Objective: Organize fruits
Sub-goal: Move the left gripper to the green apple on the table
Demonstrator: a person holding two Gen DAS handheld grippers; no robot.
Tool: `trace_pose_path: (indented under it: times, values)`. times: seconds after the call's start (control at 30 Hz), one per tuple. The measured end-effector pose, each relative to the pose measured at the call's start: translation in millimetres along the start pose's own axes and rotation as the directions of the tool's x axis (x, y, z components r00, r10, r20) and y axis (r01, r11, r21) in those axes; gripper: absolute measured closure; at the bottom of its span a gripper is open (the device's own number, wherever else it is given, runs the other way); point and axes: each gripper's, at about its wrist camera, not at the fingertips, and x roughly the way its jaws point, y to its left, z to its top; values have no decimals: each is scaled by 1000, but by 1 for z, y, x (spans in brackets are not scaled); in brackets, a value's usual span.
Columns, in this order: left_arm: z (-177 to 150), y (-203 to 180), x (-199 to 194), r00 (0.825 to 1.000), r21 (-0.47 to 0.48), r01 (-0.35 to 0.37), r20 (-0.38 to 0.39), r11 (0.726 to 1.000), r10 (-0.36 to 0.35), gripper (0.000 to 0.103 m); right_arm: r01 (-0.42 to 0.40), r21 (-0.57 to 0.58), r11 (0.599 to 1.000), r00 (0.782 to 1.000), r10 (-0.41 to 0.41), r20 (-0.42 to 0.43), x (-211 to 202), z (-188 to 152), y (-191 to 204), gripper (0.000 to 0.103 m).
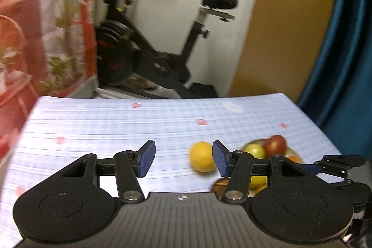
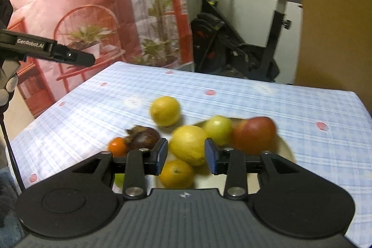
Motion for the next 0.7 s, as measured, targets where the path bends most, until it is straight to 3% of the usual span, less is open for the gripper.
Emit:
trace_pose_path:
  times: [0.27, 0.43, 0.7]
  values:
    - [-26, 9, 1, 1000, -33, -26, 7, 999, 26, 47, -37, -60, 998, 997, 32, -72, 38, -3, 41, 65]
    - [-43, 15, 10, 1000, -110, 5, -5, 994, -6, 47, -56, -99, 993, 992, 44, -120, 55, -9, 60, 65]
    - [-61, 12, 8, 999, -117, 31, -11, 993, -33, 47, -67, -97, 993, 987, 52, -150, 59, -24, 69, 59]
